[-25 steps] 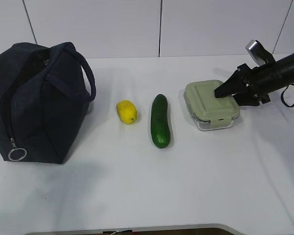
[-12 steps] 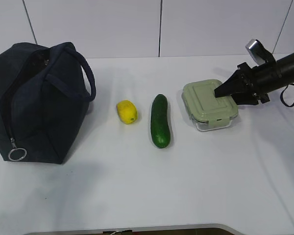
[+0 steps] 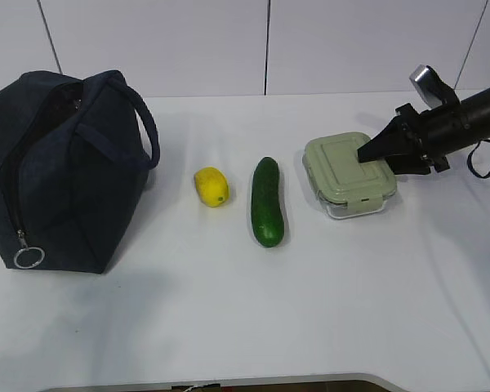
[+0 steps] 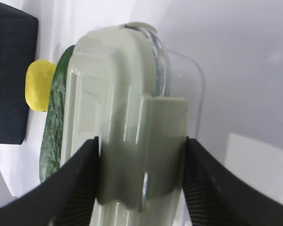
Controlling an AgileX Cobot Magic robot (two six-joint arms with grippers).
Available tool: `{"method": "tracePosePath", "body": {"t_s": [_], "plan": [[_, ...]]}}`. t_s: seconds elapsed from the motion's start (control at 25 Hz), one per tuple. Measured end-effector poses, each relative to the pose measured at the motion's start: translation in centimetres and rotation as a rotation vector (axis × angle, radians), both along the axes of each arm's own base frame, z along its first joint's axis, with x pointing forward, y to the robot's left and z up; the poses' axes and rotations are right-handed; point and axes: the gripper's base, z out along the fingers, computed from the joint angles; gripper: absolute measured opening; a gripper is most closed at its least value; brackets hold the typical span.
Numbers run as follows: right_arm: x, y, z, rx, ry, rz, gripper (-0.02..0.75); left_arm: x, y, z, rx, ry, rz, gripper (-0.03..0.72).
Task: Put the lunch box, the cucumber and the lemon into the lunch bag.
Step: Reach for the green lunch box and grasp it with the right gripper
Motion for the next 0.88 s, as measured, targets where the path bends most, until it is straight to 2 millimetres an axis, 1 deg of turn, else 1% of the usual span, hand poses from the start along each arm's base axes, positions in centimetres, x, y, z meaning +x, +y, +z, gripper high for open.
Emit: {"method": "tracePosePath", "body": {"t_s": [0.36,0.88], "plan": [[0.0,0.0,0.0,0.001,0.003,-0.002,0.388,0.0,0.0,0.0,0.0,0.0,0.0,0.225],[0.0,0.02,0.02,0.022,0.066,-0.054,0.386,0.0,0.0,0.0,0.0,0.0,0.0,0.225]]}}
